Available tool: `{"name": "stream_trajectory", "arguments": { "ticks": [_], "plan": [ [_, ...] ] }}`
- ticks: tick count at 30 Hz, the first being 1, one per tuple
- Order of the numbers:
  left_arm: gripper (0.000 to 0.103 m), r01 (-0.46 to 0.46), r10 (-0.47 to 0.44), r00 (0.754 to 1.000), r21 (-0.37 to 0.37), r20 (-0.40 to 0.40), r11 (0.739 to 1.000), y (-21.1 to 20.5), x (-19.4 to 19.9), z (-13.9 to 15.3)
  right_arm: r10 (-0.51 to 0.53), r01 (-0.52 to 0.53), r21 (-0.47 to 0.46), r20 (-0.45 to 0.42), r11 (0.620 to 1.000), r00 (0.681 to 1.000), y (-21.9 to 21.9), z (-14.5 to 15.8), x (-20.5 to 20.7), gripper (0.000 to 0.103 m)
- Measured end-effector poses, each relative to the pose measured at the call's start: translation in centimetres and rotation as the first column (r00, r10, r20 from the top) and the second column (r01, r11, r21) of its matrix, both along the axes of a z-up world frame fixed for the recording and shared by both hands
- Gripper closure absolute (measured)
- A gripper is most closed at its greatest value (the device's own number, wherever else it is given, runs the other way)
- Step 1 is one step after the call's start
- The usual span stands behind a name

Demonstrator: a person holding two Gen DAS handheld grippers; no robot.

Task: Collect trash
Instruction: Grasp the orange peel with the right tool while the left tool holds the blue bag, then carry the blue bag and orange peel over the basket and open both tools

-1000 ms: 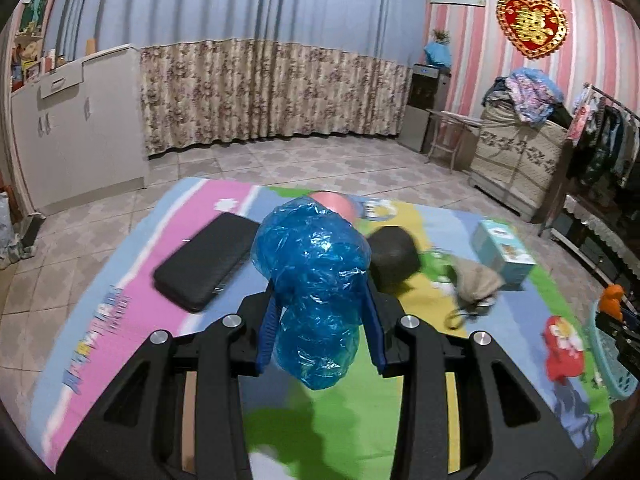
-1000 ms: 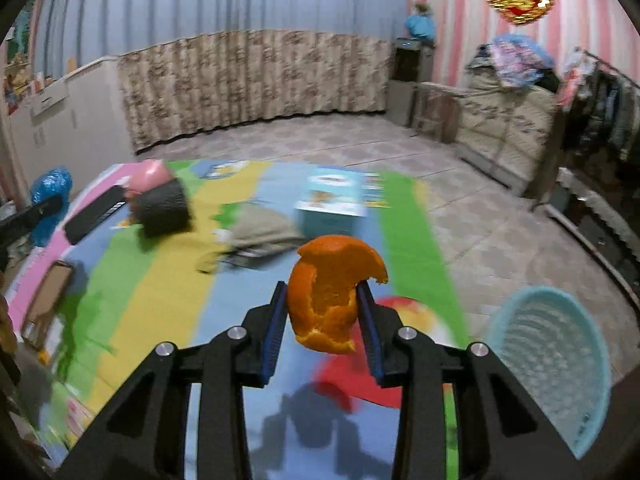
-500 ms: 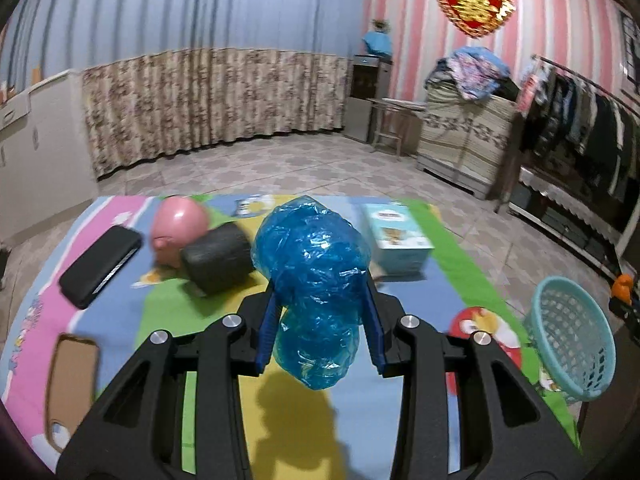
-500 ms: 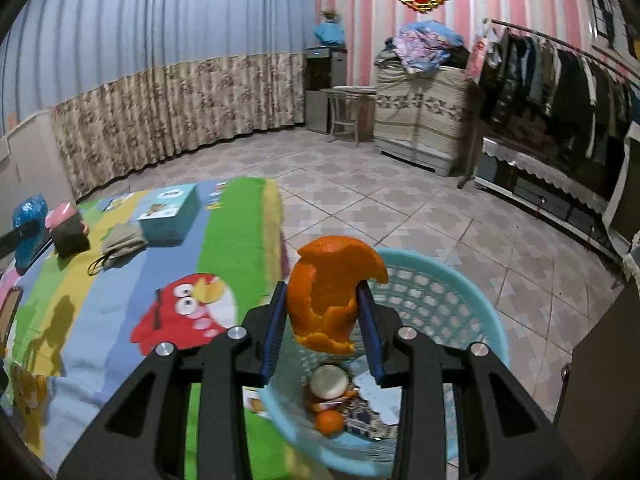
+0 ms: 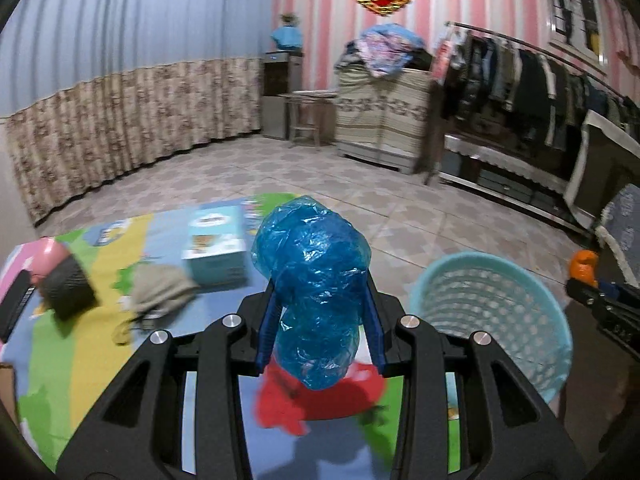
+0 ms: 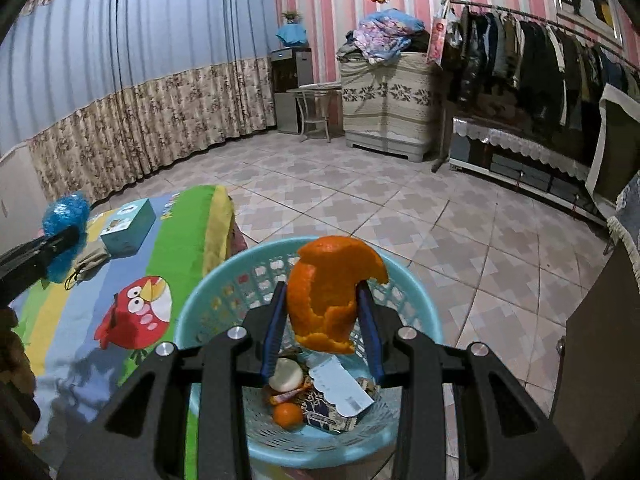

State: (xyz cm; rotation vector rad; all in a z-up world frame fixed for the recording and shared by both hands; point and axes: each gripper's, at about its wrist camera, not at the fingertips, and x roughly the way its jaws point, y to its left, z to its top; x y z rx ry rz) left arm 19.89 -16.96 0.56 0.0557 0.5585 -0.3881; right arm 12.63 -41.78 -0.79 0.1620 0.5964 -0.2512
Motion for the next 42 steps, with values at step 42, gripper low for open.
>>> {"name": "stream_trajectory", "arguments": {
  "ticks": [42],
  "plan": [
    [0.031,0.221,-0.214,0.973,0.081,-0.092,0.972,-15.4,2.9,-4.1,-0.104,0.106,0.118,-0.025,0.987,0.994,-4.4,-2.7,0.5,0.068]
  ]
}}
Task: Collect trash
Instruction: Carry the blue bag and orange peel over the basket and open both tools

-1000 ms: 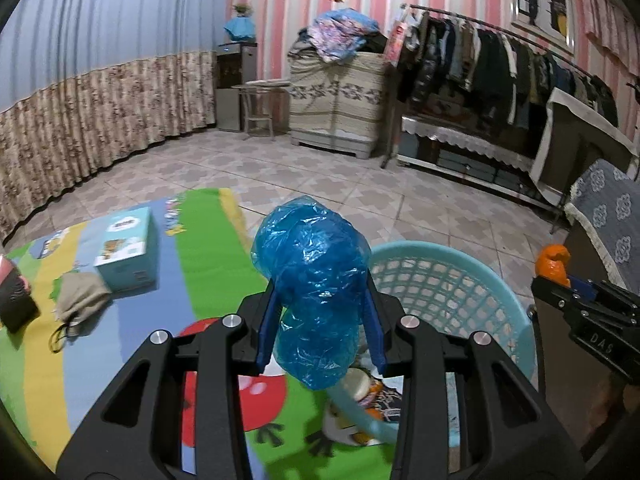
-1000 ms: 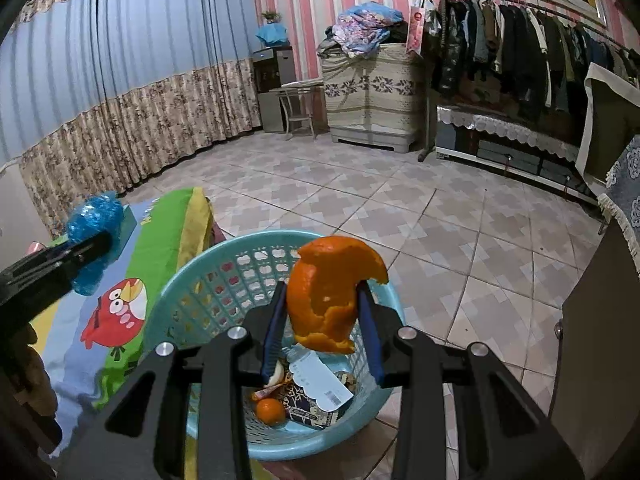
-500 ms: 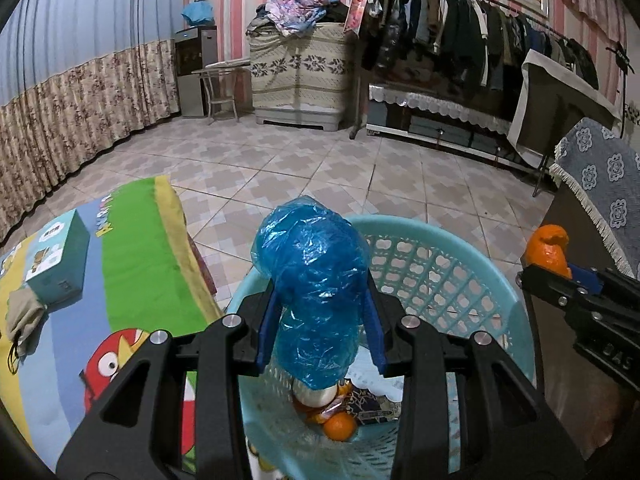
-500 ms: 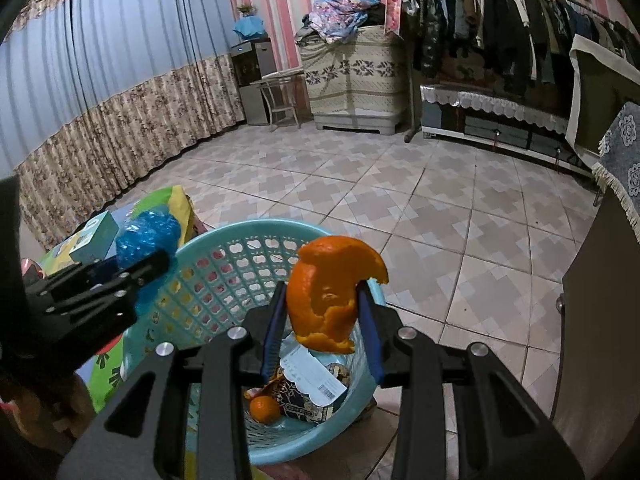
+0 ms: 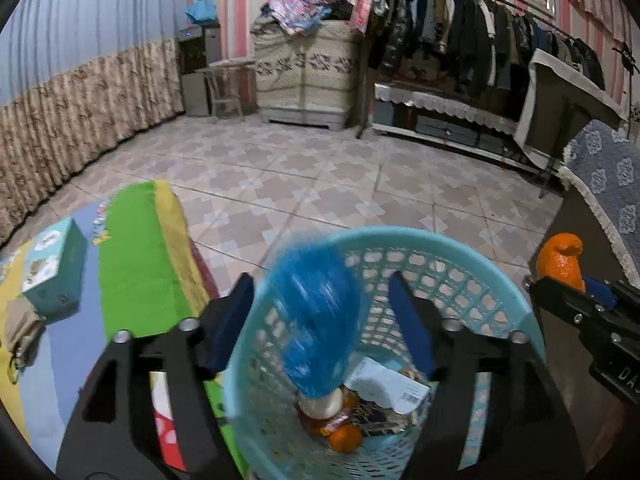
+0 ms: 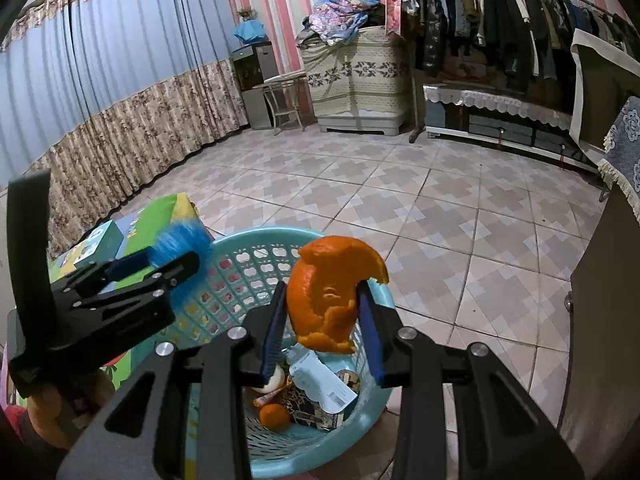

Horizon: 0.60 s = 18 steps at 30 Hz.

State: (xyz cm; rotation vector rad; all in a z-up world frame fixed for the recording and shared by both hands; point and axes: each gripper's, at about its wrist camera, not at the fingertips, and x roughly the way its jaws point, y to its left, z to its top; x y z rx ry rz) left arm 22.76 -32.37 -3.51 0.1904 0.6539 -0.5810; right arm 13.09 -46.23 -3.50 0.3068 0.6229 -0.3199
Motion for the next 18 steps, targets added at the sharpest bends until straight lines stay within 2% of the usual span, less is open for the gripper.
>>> {"name": "stream_trajectory", "arguments": {
  "ticks": [7,18],
  "plan": [
    [0.018,-0.077,0.078,0.997,-0.026,0.015,0.997,3.2,0.7,1.2,0.01,-0.01,-0.005,-0.006,1.0,1.0,0.6,0.0,0.7,0.068],
    [0.01,-0.175,0.176,0.98,-0.02,0.091,0.984,7.8,0.4,2.5,0.039,-0.039,0.003,-0.036,0.999,0.999,2.6,-1.1,3.9,0.066]
  ]
}}
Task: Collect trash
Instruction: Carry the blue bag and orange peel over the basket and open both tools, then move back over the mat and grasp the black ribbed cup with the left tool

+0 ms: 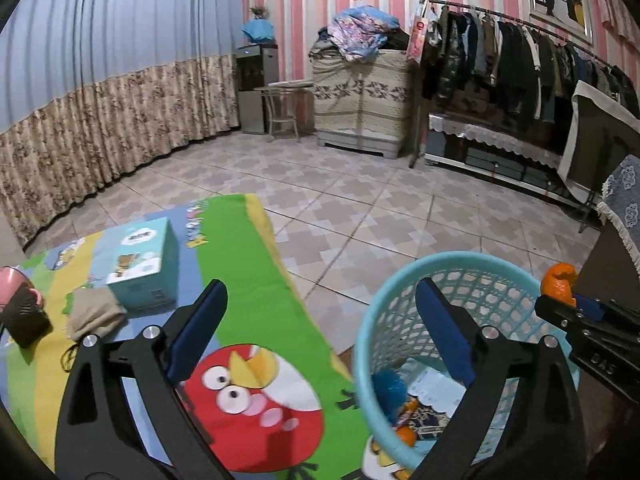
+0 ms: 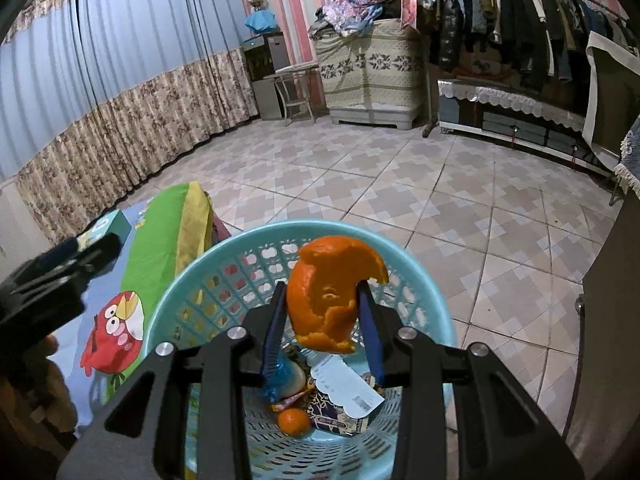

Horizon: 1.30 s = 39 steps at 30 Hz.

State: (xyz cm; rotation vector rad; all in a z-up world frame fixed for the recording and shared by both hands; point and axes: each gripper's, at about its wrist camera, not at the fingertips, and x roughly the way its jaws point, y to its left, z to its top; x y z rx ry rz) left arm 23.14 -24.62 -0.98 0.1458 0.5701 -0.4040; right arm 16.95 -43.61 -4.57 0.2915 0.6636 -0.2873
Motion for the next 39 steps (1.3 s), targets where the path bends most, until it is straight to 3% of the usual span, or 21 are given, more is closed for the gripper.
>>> {"name": "stream_trajectory", "arguments": {
  "ticks": [4,6,12,26,39],
  "plan": [
    [0.008,-0.015,0.014,1.0,0.006,0.01,1.0,0.5,-0.1,0.1,-0.015,0.015,0.012,0.0,1.0,1.0,0.3,-0.5,0.4,0.061],
    [0.007,-0.02,0.02,1.0,0.005,0.008,1.0,0.9,0.0,0.0,-0.025,0.025,0.018,0.007,1.0,1.0,0.3,-0.6,0.5,0.04],
    [0.007,-0.028,0.028,1.0,0.01,0.009,1.0,1.4,-0.4,-0.2,-0.066,0.065,0.019,0.032,0.998,0.997,0.0,-0.5,0.2,0.021],
    [0.007,-0.049,0.049,0.999,-0.001,0.007,0.999,3.6,-1.3,-0.4,-0.102,0.102,-0.012,0.033,0.995,0.994,-0.2,-0.8,0.0,0.016],
    [0.006,-0.123,0.123,0.992,-0.002,-0.016,0.992,10.0,-1.4,-0.8,-0.073,0.071,-0.106,-0.014,0.992,0.997,2.9,-1.2,1.3,0.008]
  ]
}}
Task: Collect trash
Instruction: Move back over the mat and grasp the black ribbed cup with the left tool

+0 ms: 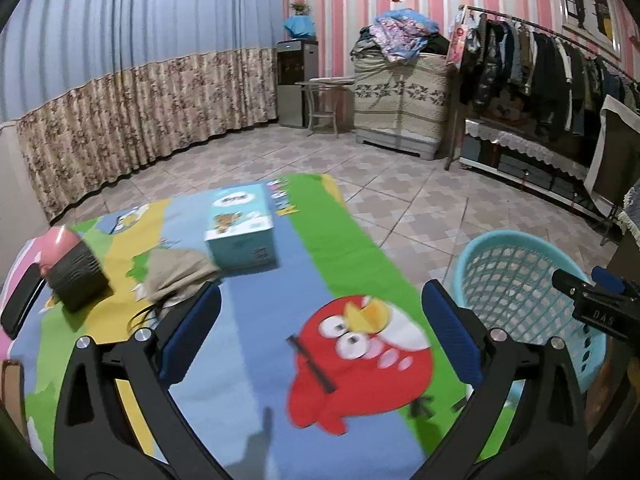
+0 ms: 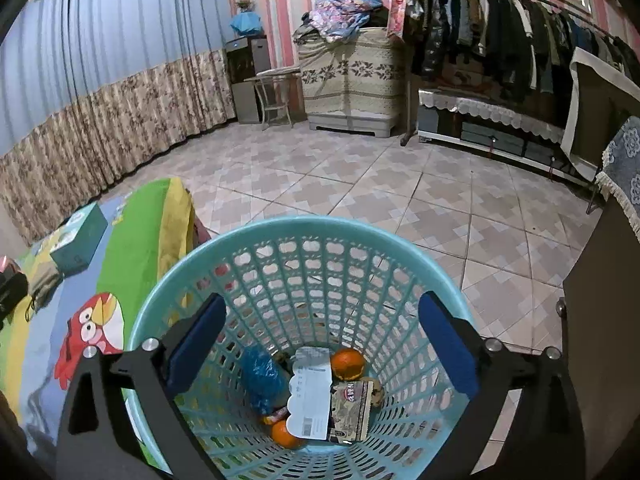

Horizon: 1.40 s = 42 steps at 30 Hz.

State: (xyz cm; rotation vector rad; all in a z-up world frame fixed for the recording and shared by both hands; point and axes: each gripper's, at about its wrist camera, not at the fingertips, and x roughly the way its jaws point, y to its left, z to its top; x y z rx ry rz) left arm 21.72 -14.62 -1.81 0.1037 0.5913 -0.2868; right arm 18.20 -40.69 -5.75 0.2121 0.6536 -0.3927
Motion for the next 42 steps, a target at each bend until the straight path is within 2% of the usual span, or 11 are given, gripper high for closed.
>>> {"name": "stream_trajectory", "arguments": {
  "ticks": [9,17,20,28,35,42],
  "plan": [
    [0.006,-0.091,0.091,0.996,-0.001,-0.022,0.996,7.4,0.4,-0.5,0.029,-0.03,-0.051,-0.02,0.998,0.999,3.0,0.2,0.8,0.008],
    [0.006,-0.199,0.199,0.979,-0.003,-0.04,0.98,15.0,1.9,-0.9,0.066,-0.069,-0.107,-0.031,0.992,0.997,6.6,0.4,1.4,0.008],
    [0.006,-0.229,0.229,0.973,0.01,-0.032,0.973,17.5,2.4,-0.7,0.088,-0.091,-0.094,-0.04,0.991,0.995,7.8,0.5,1.4,0.008],
    [0.006,-0.301,0.302,0.95,0.023,-0.077,0.953,24.2,7.2,-0.8,0.151,-0.156,-0.103,-0.056,0.982,0.987,11.3,0.8,2.0,0.008],
    [0.006,-0.278,0.28,0.952,0.035,-0.128,0.96,25.0,11.5,-2.5,0.168,-0.175,-0.091,-0.075,0.98,0.983,12.3,0.3,2.5,0.008],
    [0.006,-0.208,0.212,0.968,0.039,-0.134,0.977,23.2,11.5,-3.2,0.155,-0.159,-0.049,-0.075,0.986,0.985,11.5,0.0,2.7,0.007]
  ]
}}
